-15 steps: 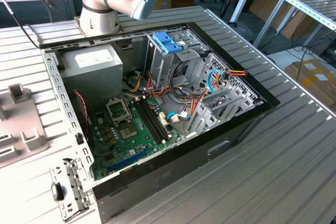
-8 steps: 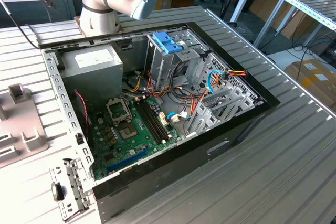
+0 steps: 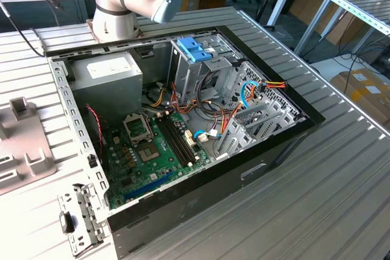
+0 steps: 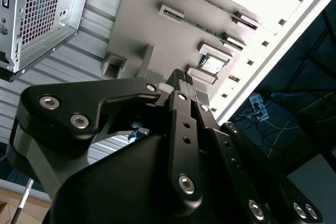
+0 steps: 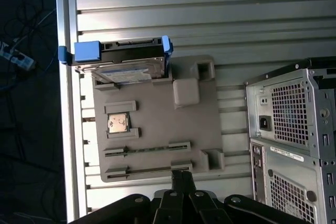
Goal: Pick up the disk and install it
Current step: 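Reach for the disk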
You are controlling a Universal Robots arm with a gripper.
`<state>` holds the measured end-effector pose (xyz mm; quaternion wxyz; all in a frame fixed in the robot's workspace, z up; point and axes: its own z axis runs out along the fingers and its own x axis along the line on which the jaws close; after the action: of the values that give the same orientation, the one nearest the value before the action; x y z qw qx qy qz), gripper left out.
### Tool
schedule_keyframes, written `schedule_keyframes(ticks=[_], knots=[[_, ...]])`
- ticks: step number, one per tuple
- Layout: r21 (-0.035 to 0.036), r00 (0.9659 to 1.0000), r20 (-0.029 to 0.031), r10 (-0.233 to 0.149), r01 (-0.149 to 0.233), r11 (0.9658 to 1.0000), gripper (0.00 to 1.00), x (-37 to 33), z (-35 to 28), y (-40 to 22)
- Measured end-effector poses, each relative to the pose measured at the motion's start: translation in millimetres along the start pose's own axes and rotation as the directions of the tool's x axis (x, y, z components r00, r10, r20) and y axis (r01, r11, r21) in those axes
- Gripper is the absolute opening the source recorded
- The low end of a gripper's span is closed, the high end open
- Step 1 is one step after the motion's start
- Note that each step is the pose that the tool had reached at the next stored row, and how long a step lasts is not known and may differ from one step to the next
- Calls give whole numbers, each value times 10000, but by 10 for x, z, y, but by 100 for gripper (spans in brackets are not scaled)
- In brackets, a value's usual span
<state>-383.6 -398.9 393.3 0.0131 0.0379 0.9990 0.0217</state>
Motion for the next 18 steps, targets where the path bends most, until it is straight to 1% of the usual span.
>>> schedule_keyframes(ticks=[7,18], knots=[[0,10000,0,0,0,10000,11,46,-1,-4],[0,10000,0,0,0,10000,11,147,-4,-11]])
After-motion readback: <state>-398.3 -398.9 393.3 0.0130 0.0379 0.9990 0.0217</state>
